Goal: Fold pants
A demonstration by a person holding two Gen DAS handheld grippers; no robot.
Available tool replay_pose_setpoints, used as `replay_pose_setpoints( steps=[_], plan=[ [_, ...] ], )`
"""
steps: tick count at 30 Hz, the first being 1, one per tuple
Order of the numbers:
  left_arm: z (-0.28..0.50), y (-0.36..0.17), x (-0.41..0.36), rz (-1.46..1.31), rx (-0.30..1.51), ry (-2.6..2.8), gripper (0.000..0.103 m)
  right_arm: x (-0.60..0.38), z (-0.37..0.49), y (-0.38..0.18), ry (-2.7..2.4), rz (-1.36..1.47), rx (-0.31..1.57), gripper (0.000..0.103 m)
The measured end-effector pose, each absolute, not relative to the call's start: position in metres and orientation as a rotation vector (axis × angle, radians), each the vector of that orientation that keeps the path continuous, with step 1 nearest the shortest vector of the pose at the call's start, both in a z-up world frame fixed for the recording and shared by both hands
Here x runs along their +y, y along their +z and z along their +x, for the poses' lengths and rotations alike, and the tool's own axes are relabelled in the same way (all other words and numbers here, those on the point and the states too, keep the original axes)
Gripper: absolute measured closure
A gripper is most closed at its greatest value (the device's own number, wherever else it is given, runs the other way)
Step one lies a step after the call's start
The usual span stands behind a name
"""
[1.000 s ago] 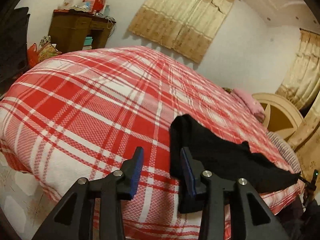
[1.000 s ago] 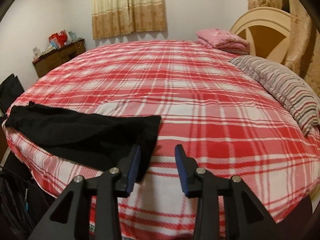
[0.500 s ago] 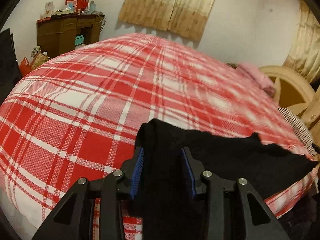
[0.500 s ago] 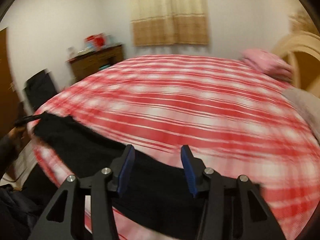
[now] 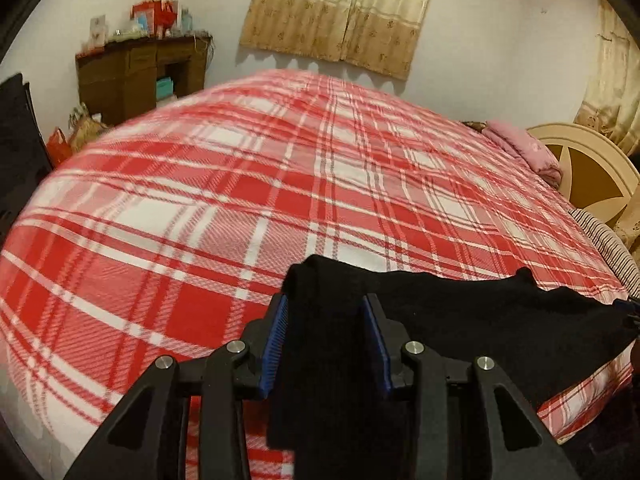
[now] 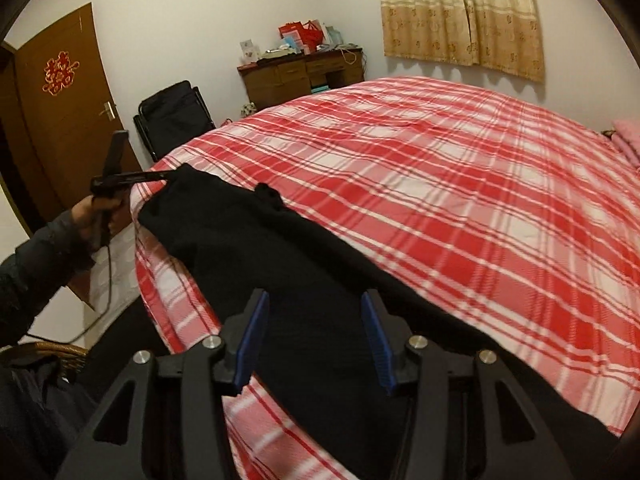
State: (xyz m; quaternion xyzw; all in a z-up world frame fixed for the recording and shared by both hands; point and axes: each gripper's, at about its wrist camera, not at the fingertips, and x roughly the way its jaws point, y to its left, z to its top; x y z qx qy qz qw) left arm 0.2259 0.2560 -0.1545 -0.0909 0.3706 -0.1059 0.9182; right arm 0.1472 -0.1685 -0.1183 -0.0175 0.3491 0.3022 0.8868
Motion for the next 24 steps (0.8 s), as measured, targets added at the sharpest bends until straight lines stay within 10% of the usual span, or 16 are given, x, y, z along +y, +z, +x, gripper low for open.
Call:
replay_pose_setpoints(
  steps=[3, 24],
  plan=[
    [0.227, -0.153, 0.259, -0.218, 0.752, -0.235, 0.093, -0.166, 0.144, -0.117, 0.635, -0.011, 0.725, 0.051],
    [0.261, -0.166, 0.273, -0.350, 0.737, -0.274, 0.092, -0.108, 0.177, -0.110, 0.640, -0.029, 0.787, 0.043]
  ],
)
